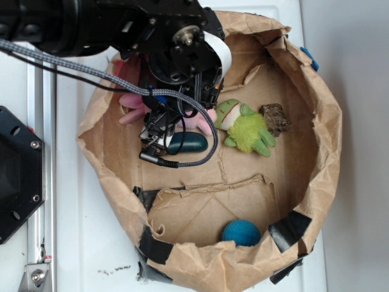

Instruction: Grab the pink bunny.

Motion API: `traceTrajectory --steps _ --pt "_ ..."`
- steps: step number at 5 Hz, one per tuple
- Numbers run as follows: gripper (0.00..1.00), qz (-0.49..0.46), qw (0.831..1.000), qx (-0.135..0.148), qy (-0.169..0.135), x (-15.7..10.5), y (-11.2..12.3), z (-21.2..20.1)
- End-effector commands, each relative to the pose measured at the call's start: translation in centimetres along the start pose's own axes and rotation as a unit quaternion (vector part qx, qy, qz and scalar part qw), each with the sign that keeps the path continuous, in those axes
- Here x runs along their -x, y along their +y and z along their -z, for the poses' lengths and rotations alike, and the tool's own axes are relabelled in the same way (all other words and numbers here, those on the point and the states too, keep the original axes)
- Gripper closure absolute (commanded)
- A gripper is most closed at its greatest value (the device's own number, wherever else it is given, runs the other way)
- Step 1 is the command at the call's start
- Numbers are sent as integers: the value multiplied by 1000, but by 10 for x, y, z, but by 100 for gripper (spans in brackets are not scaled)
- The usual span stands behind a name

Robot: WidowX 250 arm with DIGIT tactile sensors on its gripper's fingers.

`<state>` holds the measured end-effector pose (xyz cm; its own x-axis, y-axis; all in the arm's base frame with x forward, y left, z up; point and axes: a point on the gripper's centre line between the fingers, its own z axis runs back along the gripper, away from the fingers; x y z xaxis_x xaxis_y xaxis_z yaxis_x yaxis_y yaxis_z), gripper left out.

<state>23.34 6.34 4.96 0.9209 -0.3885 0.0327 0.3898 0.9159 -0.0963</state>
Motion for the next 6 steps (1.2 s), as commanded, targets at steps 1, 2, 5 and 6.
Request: traceTrajectory --steps 1,2,5,6 --pt "0 1 1000 -15 7 1 3 10" --pt "0 6 1000 -13 16 0 -1 18" --pt "100 -8 1000 -14 16 -1 -3 19" --pt "100 -16 1000 -12 11 -1 -3 8"
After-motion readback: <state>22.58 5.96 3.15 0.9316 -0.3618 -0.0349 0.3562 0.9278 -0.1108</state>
